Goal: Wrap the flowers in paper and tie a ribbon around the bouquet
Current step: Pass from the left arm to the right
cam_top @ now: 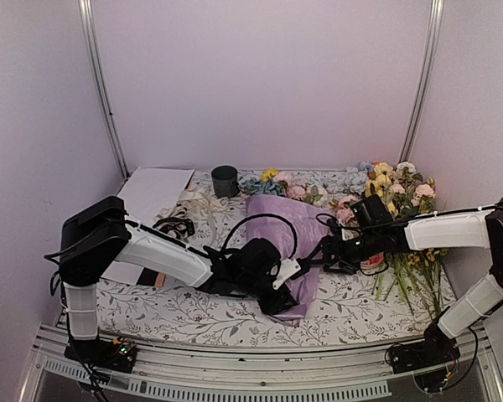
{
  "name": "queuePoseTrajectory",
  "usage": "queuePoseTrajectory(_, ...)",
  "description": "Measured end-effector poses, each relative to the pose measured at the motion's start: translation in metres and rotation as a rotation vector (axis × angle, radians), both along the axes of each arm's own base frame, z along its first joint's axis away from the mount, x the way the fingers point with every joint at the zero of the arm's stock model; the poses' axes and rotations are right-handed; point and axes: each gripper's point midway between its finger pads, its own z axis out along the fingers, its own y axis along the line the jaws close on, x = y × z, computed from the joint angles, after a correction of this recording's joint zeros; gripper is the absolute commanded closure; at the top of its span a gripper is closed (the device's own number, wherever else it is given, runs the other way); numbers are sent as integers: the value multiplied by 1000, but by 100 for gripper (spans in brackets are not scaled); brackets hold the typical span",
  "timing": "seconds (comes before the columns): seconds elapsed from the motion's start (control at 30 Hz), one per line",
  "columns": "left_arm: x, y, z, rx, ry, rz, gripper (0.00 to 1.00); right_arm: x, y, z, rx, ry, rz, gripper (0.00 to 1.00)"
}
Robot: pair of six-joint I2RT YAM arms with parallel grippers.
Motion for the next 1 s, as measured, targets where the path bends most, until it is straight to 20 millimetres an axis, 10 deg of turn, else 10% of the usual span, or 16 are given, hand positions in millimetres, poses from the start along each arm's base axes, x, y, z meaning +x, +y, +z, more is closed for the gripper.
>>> queuePoseTrajectory(0.6,2,6,-1,4,-29,5,56,32,39,-34,109,23,0,22)
queuePoseTrajectory(1.0,0,10,1,-3,-86,-9,43,39,56,-33,223,48,-10,94)
